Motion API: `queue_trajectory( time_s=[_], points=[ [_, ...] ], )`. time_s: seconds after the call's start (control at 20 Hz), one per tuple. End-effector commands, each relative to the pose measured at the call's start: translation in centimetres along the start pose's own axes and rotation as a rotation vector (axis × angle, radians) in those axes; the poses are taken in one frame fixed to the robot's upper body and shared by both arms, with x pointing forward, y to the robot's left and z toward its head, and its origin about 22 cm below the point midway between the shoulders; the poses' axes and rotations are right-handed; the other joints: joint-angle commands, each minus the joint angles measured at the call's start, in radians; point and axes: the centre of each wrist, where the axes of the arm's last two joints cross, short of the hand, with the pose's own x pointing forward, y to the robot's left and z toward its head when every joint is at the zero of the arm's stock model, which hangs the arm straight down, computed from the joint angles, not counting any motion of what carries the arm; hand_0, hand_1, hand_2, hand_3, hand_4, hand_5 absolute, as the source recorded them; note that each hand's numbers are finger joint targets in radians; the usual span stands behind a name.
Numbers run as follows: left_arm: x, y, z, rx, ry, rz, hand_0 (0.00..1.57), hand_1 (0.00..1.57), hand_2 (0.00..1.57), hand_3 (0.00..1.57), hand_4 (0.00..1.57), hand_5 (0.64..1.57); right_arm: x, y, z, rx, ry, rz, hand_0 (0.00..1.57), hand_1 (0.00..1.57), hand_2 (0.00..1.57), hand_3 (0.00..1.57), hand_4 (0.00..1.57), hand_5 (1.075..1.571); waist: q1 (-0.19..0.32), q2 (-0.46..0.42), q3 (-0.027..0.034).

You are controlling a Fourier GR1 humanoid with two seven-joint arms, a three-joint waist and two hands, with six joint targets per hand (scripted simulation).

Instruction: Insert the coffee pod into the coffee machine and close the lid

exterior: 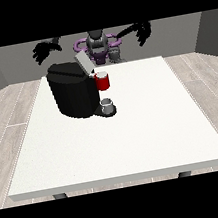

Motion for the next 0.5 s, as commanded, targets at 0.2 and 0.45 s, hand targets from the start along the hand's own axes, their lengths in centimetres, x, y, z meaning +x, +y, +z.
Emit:
queue_trajectory(
  time_s=[0.2, 0.45],
  points=[
    [-5.8, -3.2, 3.9, 0.025, 0.100, 0.240, 0.00, 0.00, 0.00, 0.00, 0.00, 1.571, 4.3, 1.3, -1.3, 0.130, -0.057, 0.041, 0.00, 0.00, 0.00, 0.00, 0.00, 1.571, 0.085, -0.108, 0.0001],
    [-6.4, -4.8, 5.0, -0.005, 0.104, 0.310, 0.00, 0.00, 0.00, 0.00, 0.00, 1.571, 5.2, 1.4, -1.6, 0.192, -0.050, 0.032, 0.00, 0.00, 0.00, 0.00, 0.00, 1.571, 0.128, -0.112, 0.0006]
  ],
)
